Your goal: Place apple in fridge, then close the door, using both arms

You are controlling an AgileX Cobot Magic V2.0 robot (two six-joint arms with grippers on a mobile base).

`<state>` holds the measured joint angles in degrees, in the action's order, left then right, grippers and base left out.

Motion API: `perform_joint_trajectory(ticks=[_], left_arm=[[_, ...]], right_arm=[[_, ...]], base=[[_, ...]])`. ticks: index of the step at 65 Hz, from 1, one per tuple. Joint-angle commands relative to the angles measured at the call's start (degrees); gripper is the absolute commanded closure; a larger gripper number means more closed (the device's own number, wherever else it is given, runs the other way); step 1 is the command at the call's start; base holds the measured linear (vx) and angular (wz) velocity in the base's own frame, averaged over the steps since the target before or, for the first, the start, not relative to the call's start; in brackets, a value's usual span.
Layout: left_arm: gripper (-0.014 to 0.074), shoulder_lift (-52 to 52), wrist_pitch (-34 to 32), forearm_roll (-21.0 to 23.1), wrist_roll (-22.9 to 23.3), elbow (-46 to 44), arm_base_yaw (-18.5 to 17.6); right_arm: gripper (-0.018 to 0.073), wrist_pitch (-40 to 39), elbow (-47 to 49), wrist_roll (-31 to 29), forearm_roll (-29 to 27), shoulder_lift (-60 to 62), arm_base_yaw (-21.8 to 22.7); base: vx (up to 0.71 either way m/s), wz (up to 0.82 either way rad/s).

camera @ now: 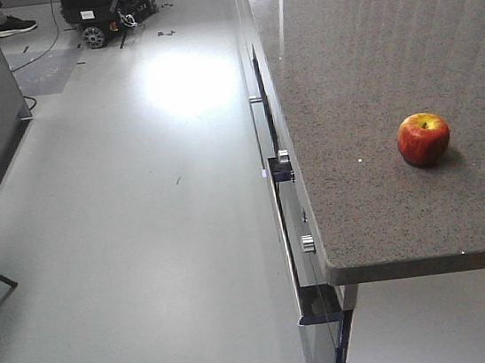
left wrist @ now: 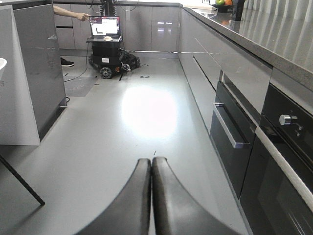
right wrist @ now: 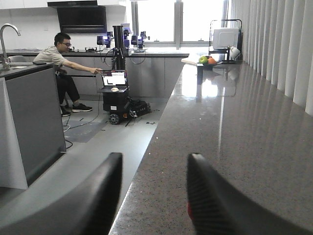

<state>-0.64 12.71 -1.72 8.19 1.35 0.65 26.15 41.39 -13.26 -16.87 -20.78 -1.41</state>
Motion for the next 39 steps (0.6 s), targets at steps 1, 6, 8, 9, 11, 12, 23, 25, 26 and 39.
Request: perform_joint_trajectory(ticks=[1,6,8,9,11,12,23,25,26,39], left_arm=[[0.0602,-0.8,-4.3,0.0,0.6,-1.0,-0.1],[0.0602,-0.8,-4.3,0.0,0.6,-1.0,-0.1],[0.0602,-0.8,-4.3,0.0,0.6,-1.0,-0.1],[0.0602,-0.8,-4.3,0.0,0.6,-1.0,-0.1],[0.0602,-0.8,-4.3,0.0,0.6,-1.0,-0.1],[0.0602,-0.8,-4.3,0.0,0.6,-1.0,-0.1],[0.0602,-0.8,-4.3,0.0,0.6,-1.0,-0.1],[0.0602,-0.8,-4.3,0.0,0.6,-1.0,-0.1],[0.0602,-0.8,-4.3,0.0,0.6,-1.0,-0.1],[0.0602,-0.8,-4.3,0.0,0.6,-1.0,-0.1]], right_arm=[[-0.0013,-4.4,1.9,-0.9,0.6,-2.7,0.2],[-0.014,-5.2,1.7,-0.9,2.1,-4.0,0.2],[-0.0169,-5.5,1.7,-0.9,2.5,-4.5,0.2],[-0.0169,-5.7,1.7,-0.9,2.7,-4.9,0.2],[-0.0168,-6.1,1.7,-0.8,2.8,-5.5,0.2],[-0.0168,-6.2,1.7,-0.8,2.8,-6.0,0.2],[-0.0149,-7.6,4.4,-0.9,4.7,-12.6,0.2],[-0.0145,-7.8,5.7,-0.9,5.5,-14.5,0.2],[-0.0144,-7.8,6.2,-0.9,6.2,-15.4,0.2],[-0.013,-2.5,16.5,0.1,7.6,-30.5,0.2]], base=[[0.0,0.0],[0.0,0.0],[0.0,0.0],[0.0,0.0],[0.0,0.0],[0.0,0.0],[0.0,0.0],[0.0,0.0],[0.0,0.0],[0.0,0.0]])
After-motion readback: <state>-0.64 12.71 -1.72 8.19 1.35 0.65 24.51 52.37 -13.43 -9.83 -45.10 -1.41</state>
